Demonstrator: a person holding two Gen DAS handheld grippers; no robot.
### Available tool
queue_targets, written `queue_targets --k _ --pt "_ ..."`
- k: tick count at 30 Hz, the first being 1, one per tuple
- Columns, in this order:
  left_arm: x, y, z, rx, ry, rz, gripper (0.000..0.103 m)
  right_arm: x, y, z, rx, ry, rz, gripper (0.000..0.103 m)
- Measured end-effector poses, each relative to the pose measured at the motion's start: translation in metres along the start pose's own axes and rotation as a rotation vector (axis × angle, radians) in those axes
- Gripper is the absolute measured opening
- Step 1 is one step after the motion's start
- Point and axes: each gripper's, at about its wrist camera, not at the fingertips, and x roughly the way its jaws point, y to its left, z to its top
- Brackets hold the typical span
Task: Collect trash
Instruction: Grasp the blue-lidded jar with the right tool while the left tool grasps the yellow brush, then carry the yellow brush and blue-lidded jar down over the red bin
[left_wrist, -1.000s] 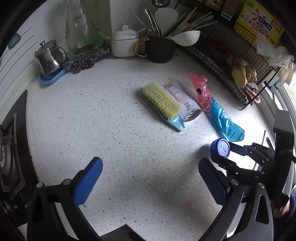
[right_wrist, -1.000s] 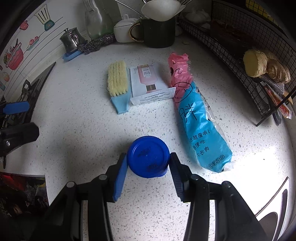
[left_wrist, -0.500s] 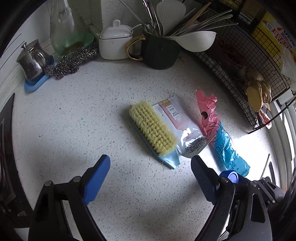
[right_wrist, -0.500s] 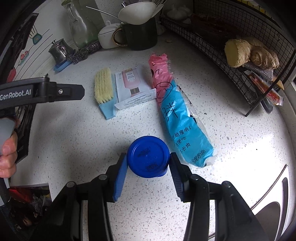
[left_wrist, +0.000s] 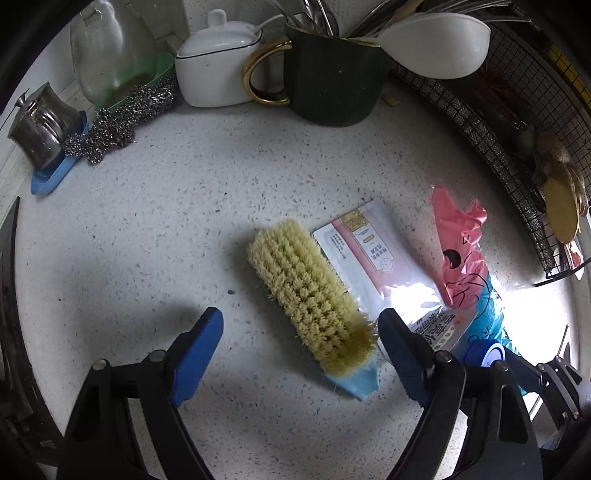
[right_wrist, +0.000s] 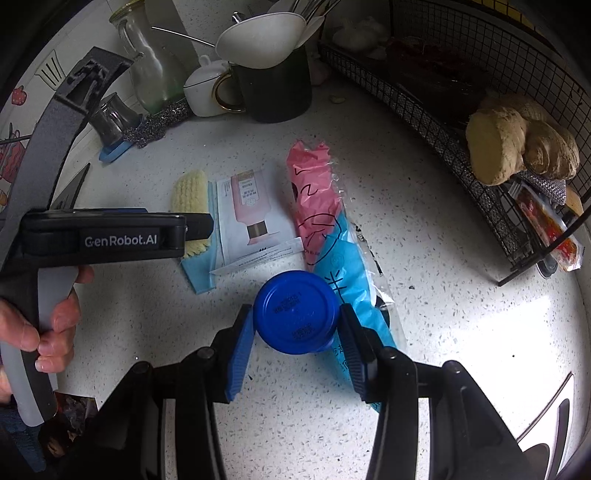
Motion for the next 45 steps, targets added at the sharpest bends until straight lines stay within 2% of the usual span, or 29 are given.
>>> queue_targets --k 2,4,7,8,15,17,26,32,37,45 --pt "0.004 0.001 0.001 0.001 0.01 0.006 0.079 0.006 0.004 0.003 -0.001 0.007 0.005 0.043" --pt "0.008 0.002 -0.001 0.001 0.033 -0.011 0.069 0.008 0.007 0.004 -0.001 0.011 0.01 0.043" --pt "0.007 0.002 -0.007 0.047 0.025 -0.002 0.05 0.009 0.009 0.006 -0.001 0.012 0.014 0.043" --pt "0.005 0.001 -0.009 0.06 0.018 0.009 0.04 0.009 0.01 0.006 -0.001 0.012 0.015 0.043" --pt "-0.003 0.007 -0.026 0.114 0.014 -0.016 0.038 0.014 0.014 0.009 0.014 0.02 0.014 0.043" --pt "-0.015 0.002 -0.046 0.136 0.007 -0.01 0.038 0.013 0.019 0.01 0.013 0.021 0.012 0.043" --pt "-0.07 0.011 -0.095 0.179 -0.033 -0.035 0.038 -0.017 0.046 0.0 0.004 -0.006 -0.002 0.043" --pt "-0.119 0.03 -0.135 0.192 -0.068 -0.057 0.037 -0.044 0.072 -0.013 -0.023 -0.042 -0.015 0.043" --pt "-0.147 0.049 -0.17 0.192 -0.095 -0.069 0.037 -0.068 0.107 -0.034 -0.061 -0.072 -0.029 0.043" --pt "-0.187 0.098 -0.257 0.182 -0.105 -0.076 0.037 -0.103 0.172 -0.092 -0.106 -0.102 -0.051 0.043"
